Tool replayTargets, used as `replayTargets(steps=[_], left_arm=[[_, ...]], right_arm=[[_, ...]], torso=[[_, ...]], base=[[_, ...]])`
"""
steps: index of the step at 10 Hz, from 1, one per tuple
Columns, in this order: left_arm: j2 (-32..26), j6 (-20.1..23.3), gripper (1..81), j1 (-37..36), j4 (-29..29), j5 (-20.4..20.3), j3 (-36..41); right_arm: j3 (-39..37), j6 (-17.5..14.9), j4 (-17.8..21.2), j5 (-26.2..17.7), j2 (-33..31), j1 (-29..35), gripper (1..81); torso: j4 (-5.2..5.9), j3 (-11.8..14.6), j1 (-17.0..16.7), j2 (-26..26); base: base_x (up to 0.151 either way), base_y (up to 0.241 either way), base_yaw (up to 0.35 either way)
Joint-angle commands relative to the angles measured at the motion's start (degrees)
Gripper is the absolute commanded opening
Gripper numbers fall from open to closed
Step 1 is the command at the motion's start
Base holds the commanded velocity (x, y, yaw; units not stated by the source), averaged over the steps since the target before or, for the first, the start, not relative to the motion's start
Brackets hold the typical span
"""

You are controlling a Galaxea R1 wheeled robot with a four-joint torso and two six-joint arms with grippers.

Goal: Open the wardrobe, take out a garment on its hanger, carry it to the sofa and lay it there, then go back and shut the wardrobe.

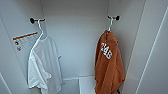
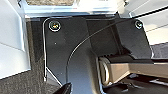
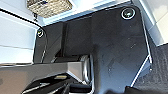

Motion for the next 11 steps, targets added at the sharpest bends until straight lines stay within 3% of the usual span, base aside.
replayTargets(steps=[1,3,4,5,6,7,8,11], left_arm=[[-0.2,-0.4,81.1,-3.7,0.0,3.1,0.2],[0.4,-0.3,81.1,-6.0,0.6,7.4,0.1],[0.8,-0.1,81.1,-6.7,0.7,7.6,0.1],[0.9,0.0,81.1,-7.5,0.8,7.6,0.1],[1.0,0.0,81.1,-8.2,0.8,7.6,0.2],[0.9,0.1,81.1,-9.2,1.0,8.2,0.5],[0.5,0.1,81.1,-10.9,2.0,10.7,1.5],[-8.4,-0.1,81.1,-16.9,2.1,11.5,17.7]], right_arm=[[0.3,-0.2,-0.6,-2.6,-0.3,2.0,81.1],[0.3,-0.2,-0.6,-2.6,-0.3,2.0,81.1],[0.3,-0.2,-0.5,-2.6,-0.2,1.9,81.1],[0.3,-0.2,-0.4,-2.6,-0.2,2.0,81.1],[0.3,-0.2,-0.3,-2.6,-0.2,1.9,81.1],[0.3,-0.2,-0.2,-2.6,-0.1,2.1,81.1],[0.3,-0.2,-0.2,-2.5,-0.1,2.1,81.1],[0.3,-0.1,0.1,-1.7,0.3,2.1,81.1]], torso=[[-4.15,0.0,0.0,0.0],[-7.13,0.0,0.0,0.0],[-8.83,0.0,0.0,0.0],[-9.11,1.5,0.0,0.0],[-7.80,0.2,0.0,0.0],[-8.70,0.3,0.0,0.0],[-8.85,0.4,0.0,0.0],[-8.83,0.4,0.0,0.0]], base=[[0.000,0.000,0.000],[0.000,0.000,0.000],[0.000,0.000,0.000],[0.000,0.000,0.000],[0.000,0.000,0.000],[0.000,0.000,0.000],[0.000,0.000,0.000],[0.000,0.000,0.000]])
